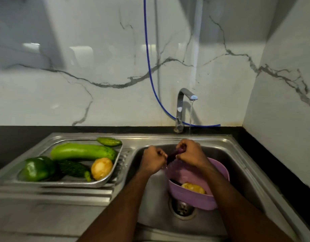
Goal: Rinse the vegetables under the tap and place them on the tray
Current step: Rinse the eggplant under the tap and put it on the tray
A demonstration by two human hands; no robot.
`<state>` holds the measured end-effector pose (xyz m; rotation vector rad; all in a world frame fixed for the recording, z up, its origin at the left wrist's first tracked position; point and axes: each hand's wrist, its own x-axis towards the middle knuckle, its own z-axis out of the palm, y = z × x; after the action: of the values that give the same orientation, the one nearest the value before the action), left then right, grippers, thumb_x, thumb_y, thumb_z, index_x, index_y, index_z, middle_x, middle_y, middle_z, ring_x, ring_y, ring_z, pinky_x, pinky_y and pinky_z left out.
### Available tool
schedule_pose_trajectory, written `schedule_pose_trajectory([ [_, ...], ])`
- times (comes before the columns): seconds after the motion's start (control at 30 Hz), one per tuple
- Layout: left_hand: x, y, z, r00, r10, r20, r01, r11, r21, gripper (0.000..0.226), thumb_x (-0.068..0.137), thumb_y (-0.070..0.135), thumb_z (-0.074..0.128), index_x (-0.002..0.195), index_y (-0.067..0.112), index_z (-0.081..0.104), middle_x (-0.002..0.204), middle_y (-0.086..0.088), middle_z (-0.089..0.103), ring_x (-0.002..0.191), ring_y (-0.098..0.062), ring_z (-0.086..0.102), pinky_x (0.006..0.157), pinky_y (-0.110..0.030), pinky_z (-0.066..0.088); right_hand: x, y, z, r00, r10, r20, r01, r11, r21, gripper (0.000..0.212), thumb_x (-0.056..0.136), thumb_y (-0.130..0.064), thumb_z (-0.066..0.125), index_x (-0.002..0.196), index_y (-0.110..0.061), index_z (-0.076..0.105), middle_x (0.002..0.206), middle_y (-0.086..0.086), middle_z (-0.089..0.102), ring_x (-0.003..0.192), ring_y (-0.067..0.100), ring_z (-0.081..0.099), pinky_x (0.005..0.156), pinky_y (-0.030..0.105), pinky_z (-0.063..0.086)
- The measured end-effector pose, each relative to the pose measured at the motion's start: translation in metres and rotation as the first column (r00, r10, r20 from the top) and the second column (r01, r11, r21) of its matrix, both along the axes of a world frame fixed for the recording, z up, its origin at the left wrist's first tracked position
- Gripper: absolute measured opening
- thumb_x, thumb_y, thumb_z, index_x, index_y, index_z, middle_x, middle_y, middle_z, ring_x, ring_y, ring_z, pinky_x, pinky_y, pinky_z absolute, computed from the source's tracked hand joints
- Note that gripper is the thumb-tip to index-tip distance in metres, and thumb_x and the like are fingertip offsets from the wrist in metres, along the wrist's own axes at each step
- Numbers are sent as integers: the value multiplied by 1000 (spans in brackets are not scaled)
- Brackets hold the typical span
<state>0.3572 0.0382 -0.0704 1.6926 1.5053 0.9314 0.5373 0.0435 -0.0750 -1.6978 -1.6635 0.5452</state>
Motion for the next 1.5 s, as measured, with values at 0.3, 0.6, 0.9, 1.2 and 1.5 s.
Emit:
schedule_pose_trajectory([
  [0.3, -94, -20, 92, 998, -25, -53, 33, 987, 158, 17, 91, 6, 63, 77, -3, 69, 68, -18, 71, 37, -18, 56, 46, -27, 50, -40, -27, 26, 998, -64, -7, 65, 988, 138, 35, 75, -11, 88, 99, -28, 70, 95, -8, 69, 94, 12, 66, 87, 34, 57],
  [0.6, -209, -45, 103, 969, 182, -167, -130, 951, 282, 20, 89, 11, 68, 69, 12, 69, 56, 0, 66, 41, 6, 56, 42, -6, 37, -142, -38, 80, 956, 35, -292, 37, 971, 236, 24, 72, -9, 88, 90, -16, 72, 83, -2, 72, 81, 21, 71, 76, 39, 61],
  [0.9, -301, -72, 100, 865, 356, -355, -274, 926, 260, 16, 83, 16, 71, 68, 10, 71, 62, -4, 70, 68, -18, 69, 67, -30, 56, -258, -27, 72, 944, 233, -233, -177, 955, 237, 22, 73, -27, 92, 87, -25, 75, 86, -8, 72, 79, 7, 66, 75, 23, 51],
  [1.2, -310, -78, 83, 880, 295, -372, -211, 945, 250, 17, 82, 10, 69, 66, 8, 70, 61, -11, 70, 43, -14, 56, 48, -25, 48, -292, -24, 43, 986, 78, 147, -90, 993, 75, 37, 73, -55, 85, 101, -33, 77, 109, -14, 73, 114, 17, 59, 94, 40, 34],
  [1.5, -274, -64, 85, 909, 304, -285, -200, 918, 342, 13, 85, 14, 70, 74, 8, 73, 65, -7, 69, 54, -12, 60, 49, -19, 41, -263, -20, 58, 987, 127, 96, -134, 988, 73, 48, 72, -49, 87, 115, -36, 73, 117, -7, 72, 118, 19, 60, 101, 37, 43],
])
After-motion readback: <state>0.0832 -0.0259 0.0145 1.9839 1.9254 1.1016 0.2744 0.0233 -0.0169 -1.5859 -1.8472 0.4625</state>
